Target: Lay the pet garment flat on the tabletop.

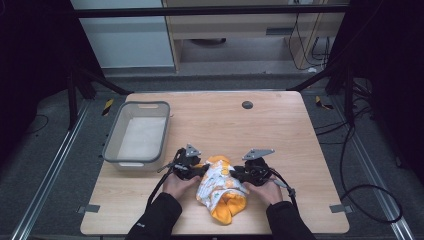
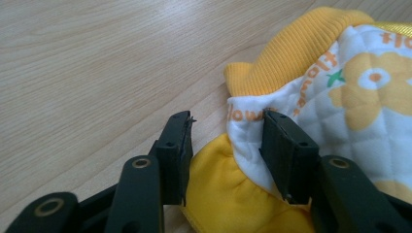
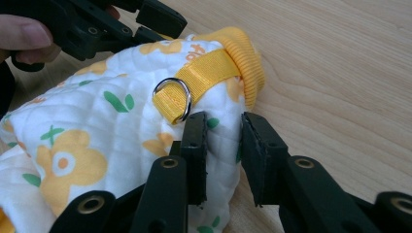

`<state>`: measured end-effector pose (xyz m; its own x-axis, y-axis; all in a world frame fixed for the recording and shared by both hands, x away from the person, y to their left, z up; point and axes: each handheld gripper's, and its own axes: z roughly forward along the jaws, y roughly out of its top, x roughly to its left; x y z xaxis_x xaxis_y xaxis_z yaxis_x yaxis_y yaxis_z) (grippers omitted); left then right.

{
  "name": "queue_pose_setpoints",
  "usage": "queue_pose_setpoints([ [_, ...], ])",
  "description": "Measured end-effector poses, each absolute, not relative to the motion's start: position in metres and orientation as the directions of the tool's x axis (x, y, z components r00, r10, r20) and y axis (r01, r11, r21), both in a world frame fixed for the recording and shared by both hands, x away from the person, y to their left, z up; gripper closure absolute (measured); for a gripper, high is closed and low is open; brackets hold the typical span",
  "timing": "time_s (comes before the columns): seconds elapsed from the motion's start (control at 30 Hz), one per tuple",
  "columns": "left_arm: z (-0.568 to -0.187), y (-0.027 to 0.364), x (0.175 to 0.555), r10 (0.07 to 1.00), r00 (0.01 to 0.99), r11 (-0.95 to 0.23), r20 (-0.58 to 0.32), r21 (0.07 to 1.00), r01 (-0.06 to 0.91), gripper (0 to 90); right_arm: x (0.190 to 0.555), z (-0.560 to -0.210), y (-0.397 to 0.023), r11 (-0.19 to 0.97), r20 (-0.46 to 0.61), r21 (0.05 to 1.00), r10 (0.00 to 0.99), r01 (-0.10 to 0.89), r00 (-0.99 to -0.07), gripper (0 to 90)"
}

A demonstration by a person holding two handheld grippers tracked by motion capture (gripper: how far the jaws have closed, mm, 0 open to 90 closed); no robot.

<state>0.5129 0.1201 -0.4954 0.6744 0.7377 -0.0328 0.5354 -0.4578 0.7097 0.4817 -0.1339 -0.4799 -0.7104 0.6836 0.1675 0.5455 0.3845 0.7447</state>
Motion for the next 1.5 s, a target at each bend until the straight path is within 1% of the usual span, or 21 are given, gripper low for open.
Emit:
queue_pose_setpoints([
  [0.17,-0.497,0.118,0.511,0.733,0.680,-0.467,-0.024,0.708,0.529,60.4,0.483,-0.482,-0.134,0.384,0.181,0.736,0.682,0.557,-0.709,78.1],
  [0.23,-0.497,0.116,0.509,0.734,0.679,-0.473,-0.009,0.711,0.521,63.9,0.483,-0.483,-0.133,0.379,0.193,0.730,0.683,0.568,-0.704,80.7],
  [0.33,-0.496,0.114,0.506,0.743,0.669,-0.463,-0.016,0.709,0.532,69.1,0.483,-0.483,-0.133,0.380,0.200,0.725,0.681,0.574,-0.705,83.7],
  [0.4,-0.496,0.114,0.507,0.748,0.663,-0.455,-0.032,0.703,0.546,73.0,0.483,-0.483,-0.132,0.382,0.200,0.724,0.680,0.574,-0.705,84.6],
  [0.7,-0.491,0.118,0.506,0.754,0.654,-0.428,-0.069,0.703,0.568,82.1,0.481,-0.480,-0.132,0.371,0.189,0.740,0.686,0.561,-0.703,86.2],
  [0.87,-0.485,0.120,0.502,0.750,0.659,-0.425,-0.065,0.715,0.555,83.4,0.478,-0.476,-0.134,0.359,0.180,0.756,0.689,0.547,-0.702,86.3],
  [1.03,-0.472,0.125,0.496,0.751,0.655,-0.388,-0.085,0.746,0.541,83.8,0.474,-0.469,-0.138,0.345,0.168,0.776,0.693,0.528,-0.701,86.3],
  [1.23,-0.450,0.130,0.489,0.750,0.653,-0.338,-0.099,0.792,0.508,83.9,0.467,-0.455,-0.143,0.324,0.135,0.817,0.697,0.477,-0.704,86.3],
  [1.5,-0.423,0.130,0.481,0.744,0.663,-0.312,-0.085,0.833,0.457,83.9,0.461,-0.438,-0.150,0.282,0.113,0.860,0.708,0.426,-0.697,86.3],
])
